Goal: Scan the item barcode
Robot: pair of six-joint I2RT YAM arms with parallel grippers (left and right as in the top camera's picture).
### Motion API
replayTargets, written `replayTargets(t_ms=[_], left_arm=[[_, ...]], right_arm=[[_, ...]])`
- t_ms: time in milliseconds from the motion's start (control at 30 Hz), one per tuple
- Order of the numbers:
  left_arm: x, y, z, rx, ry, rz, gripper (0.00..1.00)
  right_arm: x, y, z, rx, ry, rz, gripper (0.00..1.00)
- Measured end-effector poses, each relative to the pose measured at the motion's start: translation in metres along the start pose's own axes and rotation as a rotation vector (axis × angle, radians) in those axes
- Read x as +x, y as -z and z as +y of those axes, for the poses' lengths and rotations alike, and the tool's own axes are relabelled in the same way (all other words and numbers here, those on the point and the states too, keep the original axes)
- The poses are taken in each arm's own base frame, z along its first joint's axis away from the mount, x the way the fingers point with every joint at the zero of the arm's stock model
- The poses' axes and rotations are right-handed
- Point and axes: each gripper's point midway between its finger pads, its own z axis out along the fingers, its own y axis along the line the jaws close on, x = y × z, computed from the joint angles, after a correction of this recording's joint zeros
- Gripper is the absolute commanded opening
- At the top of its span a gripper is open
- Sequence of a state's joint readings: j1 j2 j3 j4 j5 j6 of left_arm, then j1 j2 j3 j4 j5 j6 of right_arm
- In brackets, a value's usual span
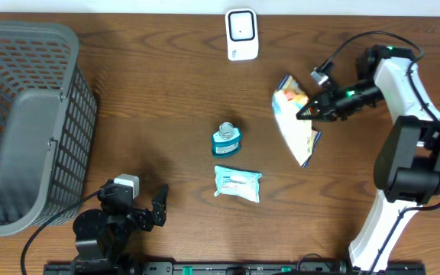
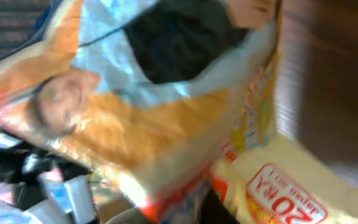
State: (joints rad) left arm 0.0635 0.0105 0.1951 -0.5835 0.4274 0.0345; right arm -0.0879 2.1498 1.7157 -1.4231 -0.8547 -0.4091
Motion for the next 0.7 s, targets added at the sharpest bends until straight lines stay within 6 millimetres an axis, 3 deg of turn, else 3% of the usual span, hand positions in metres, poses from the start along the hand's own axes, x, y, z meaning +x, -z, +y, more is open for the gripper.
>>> replayTargets(t_ms=[133,233,300,400,433,600,700], left_arm=[[0.000,0.000,0.000,0.000,0.000,0.000,0.98],[0.000,0.000,0.000,0.000,0.000,0.000,0.98],[0.000,0.000,0.000,0.000,0.001,0.000,0.98],[0.000,0.000,0.000,0.000,0.001,0.000,0.98],[0.000,0.000,0.000,0.000,0.001,0.000,0.98],[0.000,0.000,0.000,0.000,0.000,0.000,0.98],[0.000,0.000,0.000,0.000,0.000,0.000,0.98]], right_arm=[[-0.001,-0.015,-0.020,0.193,-0.061,0.052,0.49],[0.006,-0.021,-0.031,0.326,-0.118,0.100,0.46],[0.010,-0.025,-0.034,0.392,-0.138,0.123,0.38],[0.012,-0.025,-0.033,0.483,-0.154,0.129,0.06],[0.012,-0.023,-0.031,0.508,-0.162,0.120,0.01],[0.005,0.011,0.008,0.614,-0.091,-0.027,0.01],[0.003,0.017,0.023,0.655,-0.058,-0.071,0.01]])
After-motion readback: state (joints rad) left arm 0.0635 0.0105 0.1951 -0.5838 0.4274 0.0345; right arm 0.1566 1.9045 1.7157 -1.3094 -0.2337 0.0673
